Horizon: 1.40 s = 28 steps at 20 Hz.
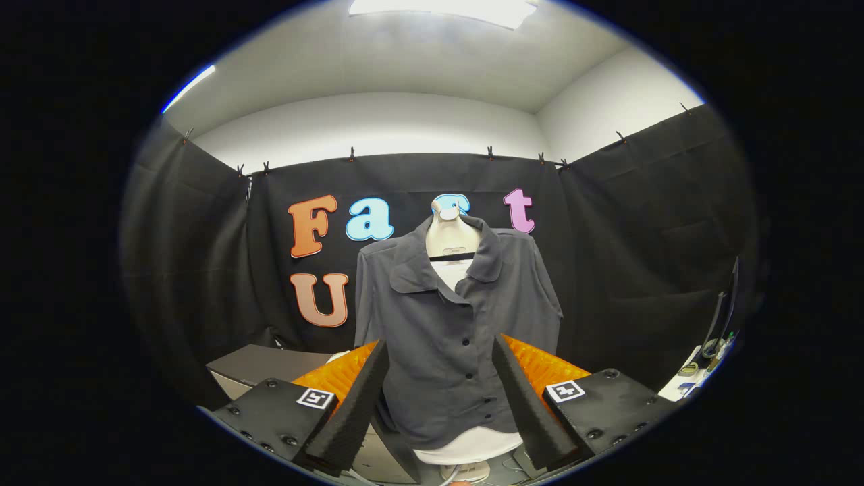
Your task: Iron the clothes twice with a garment steamer, once on the left side and once on the right side.
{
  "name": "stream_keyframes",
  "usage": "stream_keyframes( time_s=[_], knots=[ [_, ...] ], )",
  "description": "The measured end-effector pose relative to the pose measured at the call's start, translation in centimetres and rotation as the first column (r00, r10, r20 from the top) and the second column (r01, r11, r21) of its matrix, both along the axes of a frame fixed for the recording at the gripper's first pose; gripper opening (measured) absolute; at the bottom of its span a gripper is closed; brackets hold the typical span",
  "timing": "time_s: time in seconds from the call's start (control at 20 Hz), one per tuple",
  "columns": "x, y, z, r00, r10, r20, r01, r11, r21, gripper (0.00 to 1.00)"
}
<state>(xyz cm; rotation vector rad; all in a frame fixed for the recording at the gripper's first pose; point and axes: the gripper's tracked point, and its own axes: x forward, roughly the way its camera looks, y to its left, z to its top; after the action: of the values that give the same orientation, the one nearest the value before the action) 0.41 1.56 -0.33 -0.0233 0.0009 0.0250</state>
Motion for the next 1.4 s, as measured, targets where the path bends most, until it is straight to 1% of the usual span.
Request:
stream_keyframes(
  time_s=[0.2, 0.35, 0.45, 0.7, 1.05, 1.4],
  knots=[
    [0.5, 1.4, -0.1, 1.000, 0.013, -0.003, -0.013, 1.000, -0.009, 0.98],
    [1.1, 3.4, -0.1, 0.999, 0.044, -0.010, -0.044, 0.999, -0.011, 0.98],
    [1.7, 4.1, -0.4, 0.999, 0.046, -0.019, -0.046, 0.999, -0.024, 0.98],
    [3.3, 7.8, -0.7, 0.996, 0.086, -0.037, -0.087, 0.996, -0.030, 0.98],
    [6.8, 15.3, -2.3, 0.982, 0.170, -0.080, -0.174, 0.984, -0.040, 0.98],
    [11.5, 24.2, -5.7, 0.951, 0.261, -0.165, -0.271, 0.962, -0.044, 0.98]
  ],
)
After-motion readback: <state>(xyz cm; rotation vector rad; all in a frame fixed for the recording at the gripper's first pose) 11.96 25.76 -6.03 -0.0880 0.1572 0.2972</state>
